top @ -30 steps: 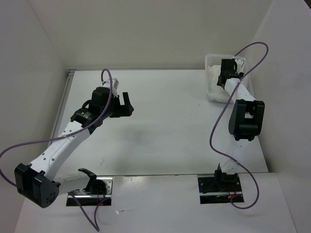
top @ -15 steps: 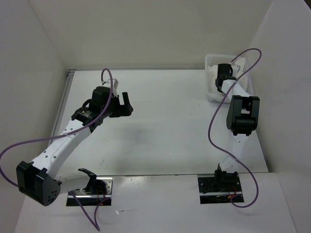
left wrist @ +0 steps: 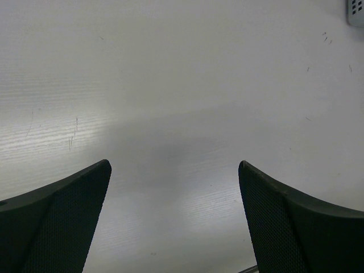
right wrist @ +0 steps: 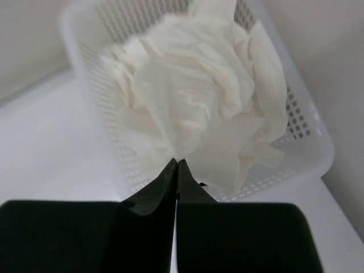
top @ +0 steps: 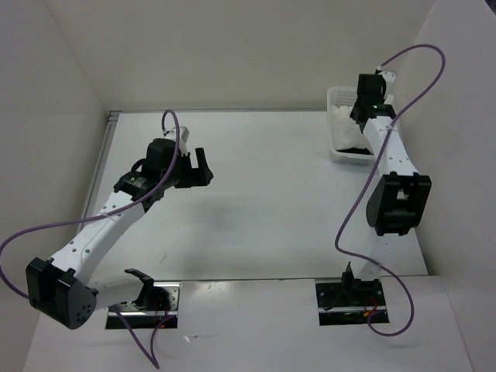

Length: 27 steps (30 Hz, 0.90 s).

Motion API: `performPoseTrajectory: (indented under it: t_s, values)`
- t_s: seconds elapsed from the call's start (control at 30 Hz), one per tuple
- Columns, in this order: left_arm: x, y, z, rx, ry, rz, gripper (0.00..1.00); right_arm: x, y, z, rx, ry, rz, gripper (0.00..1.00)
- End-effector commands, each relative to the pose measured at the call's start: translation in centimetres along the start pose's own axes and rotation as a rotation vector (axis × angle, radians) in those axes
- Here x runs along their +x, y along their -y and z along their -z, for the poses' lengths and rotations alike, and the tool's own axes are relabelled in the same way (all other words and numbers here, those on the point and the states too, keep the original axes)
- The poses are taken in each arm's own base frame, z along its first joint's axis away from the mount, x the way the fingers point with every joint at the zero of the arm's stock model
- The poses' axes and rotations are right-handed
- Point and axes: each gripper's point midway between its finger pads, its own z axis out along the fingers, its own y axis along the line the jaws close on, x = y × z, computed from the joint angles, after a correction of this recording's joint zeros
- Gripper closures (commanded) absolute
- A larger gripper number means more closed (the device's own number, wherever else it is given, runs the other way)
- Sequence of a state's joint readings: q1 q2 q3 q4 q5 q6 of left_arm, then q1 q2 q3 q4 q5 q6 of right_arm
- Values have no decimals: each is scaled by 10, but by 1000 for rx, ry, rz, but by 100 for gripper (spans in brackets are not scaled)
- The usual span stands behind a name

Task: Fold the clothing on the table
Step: Grab the skirt from the pile, then move the skirt to the center of the board

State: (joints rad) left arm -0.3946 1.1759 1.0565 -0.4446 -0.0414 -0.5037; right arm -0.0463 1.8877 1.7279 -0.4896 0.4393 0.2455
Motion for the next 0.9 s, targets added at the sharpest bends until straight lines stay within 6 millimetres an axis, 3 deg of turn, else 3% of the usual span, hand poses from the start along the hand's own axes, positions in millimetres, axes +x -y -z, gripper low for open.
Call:
performPoseTrajectory:
  t_s: [0.0, 0.1, 0.2, 0.23, 0.33, 0.37, 0.5, 0.6, 0.67, 0.7, 0.77, 0.8, 0.87]
  values:
    - [-6, 6, 6, 43, 34, 2, 1, -86, -5, 89, -140, 183, -94, 100]
    - [-7, 7, 8, 47, 42, 2, 1, -96, -3, 115, -188, 196, -99, 100]
    - [-9, 8, 11, 51, 52, 2, 1, -101, -30, 169, -379, 242, -28, 100]
    - [-9, 8, 11, 51, 52, 2, 1, -105, -44, 192, -477, 276, -2, 100]
    - [-8, 10, 11, 60, 48, 11, 1, -110, -58, 279, -707, 410, 83, 100]
    - [-8, 11, 12, 69, 43, 10, 1, -116, -52, 324, -822, 477, 88, 100]
    - [-8, 12, 13, 74, 51, 20, 1, -107, -44, 419, -1121, 554, 119, 100]
    - [-10, 11, 15, 69, 64, 20, 1, -92, -37, 468, -1292, 592, 152, 100]
    - [-10, 11, 15, 69, 63, 31, 1, -75, -44, 467, -1361, 542, 132, 100]
    - [-11, 10, 15, 60, 68, 31, 1, -61, -50, 450, -1357, 468, 113, 100]
    - [-13, 10, 17, 64, 76, 31, 1, -52, -56, 430, -1324, 411, 75, 100]
    - [-15, 10, 20, 59, 90, 31, 1, -37, -65, 402, -1286, 338, 67, 100]
    - [-16, 8, 20, 49, 95, 32, 1, -22, -73, 371, -1222, 245, 23, 100]
